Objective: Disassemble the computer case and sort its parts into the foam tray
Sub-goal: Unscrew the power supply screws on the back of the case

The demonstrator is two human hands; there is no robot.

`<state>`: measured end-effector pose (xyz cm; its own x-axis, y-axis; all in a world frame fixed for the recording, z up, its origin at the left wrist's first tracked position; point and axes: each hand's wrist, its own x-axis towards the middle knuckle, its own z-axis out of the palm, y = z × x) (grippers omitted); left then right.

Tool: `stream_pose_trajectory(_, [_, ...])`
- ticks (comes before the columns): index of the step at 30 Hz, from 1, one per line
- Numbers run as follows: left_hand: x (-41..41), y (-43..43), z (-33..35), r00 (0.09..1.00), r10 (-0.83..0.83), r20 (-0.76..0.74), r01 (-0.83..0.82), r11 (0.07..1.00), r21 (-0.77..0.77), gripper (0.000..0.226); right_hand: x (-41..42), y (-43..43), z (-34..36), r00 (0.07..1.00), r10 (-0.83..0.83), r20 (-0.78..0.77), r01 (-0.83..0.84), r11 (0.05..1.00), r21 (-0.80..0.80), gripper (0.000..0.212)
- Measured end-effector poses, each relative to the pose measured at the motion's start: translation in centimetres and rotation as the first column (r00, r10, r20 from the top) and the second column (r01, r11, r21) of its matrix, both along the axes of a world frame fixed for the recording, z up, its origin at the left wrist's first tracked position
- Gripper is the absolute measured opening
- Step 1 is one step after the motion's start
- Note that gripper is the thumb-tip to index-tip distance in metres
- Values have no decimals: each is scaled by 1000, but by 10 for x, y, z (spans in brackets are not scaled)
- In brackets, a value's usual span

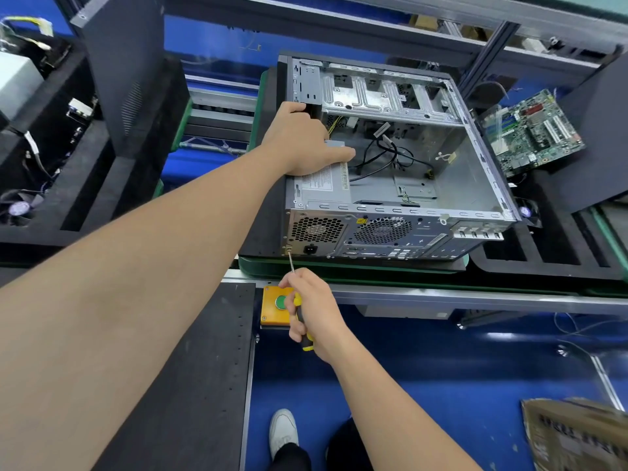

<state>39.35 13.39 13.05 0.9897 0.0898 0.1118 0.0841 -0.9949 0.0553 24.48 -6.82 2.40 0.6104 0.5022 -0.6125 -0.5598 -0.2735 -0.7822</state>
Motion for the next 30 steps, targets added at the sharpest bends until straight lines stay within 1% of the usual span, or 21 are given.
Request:
stream_pose_trajectory(2, [0,0,0,1000,-1,1,1,1000,-2,87,6,-3,-1,974,-15,-224,40,993,109,31])
stream_pose_trajectory(3, [0,0,0,1000,-1,2,1,1000,0,87,9,-5,-2,955,-3,-297,56,984,170,35])
stream_pose_trajectory(4, [0,0,0,1000,-2,3,2,1000,2,86,12,-8,-4,936,16,-351,69,972,226,36])
stream_pose_trajectory(6, [0,0,1,1000,-3,5,3,1000,5,84,16,-12,-8,901,57,-430,96,940,326,28])
stream_pose_trajectory(9, [0,0,0,1000,-5,6,5,1000,1,83,18,-14,-15,850,111,-515,151,886,439,19])
stream_pose_trajectory(12, [0,0,1,1000,-7,3,7,1000,-10,81,17,-15,-22,808,163,-566,195,833,518,20])
stream_pose_trajectory(16, [-1,0,2,1000,-7,-7,7,1000,-3,82,8,-12,-30,706,208,-677,364,713,599,18])
stream_pose_trajectory(18, [-1,-1,2,1000,-8,-9,8,1000,0,82,2,-7,-32,687,214,-695,424,658,622,20])
stream_pose_trajectory(19, [0,-1,3,1000,-8,-10,8,1000,1,82,0,-4,-32,690,204,-695,439,645,625,22])
stream_pose_trajectory(20, [0,-1,3,1000,-8,-12,8,1000,0,81,-1,-2,-31,706,178,-686,438,652,620,22])
stream_pose_trajectory(21, [-1,-1,3,1000,-8,-15,8,1000,-4,81,-2,-1,-30,740,137,-659,413,681,605,22])
stream_pose_trajectory(23, [-1,-1,3,1000,-5,-14,5,1000,-9,82,-1,-1,-26,849,26,-527,305,791,530,21])
stream_pose_trajectory(25, [-1,-1,3,1000,0,-14,0,1000,-8,83,1,-2,-22,956,-55,-288,169,905,389,26])
stream_pose_trajectory(26, [-2,-1,3,1000,0,-16,0,1000,-7,83,1,-3,-19,985,-73,-157,119,944,309,29])
stream_pose_trajectory(28, [-2,-2,4,1000,4,-22,-4,1000,-14,83,-2,-1,-12,994,-83,74,70,984,162,30])
stream_pose_trajectory(29, [-3,-2,5,1000,5,-27,-6,1000,-19,82,-4,1,-8,979,-77,190,62,995,80,30])
stream_pose_trajectory(30, [-3,-2,6,999,6,-35,-6,1000,-18,83,-7,4,-4,945,-48,323,60,998,-26,29])
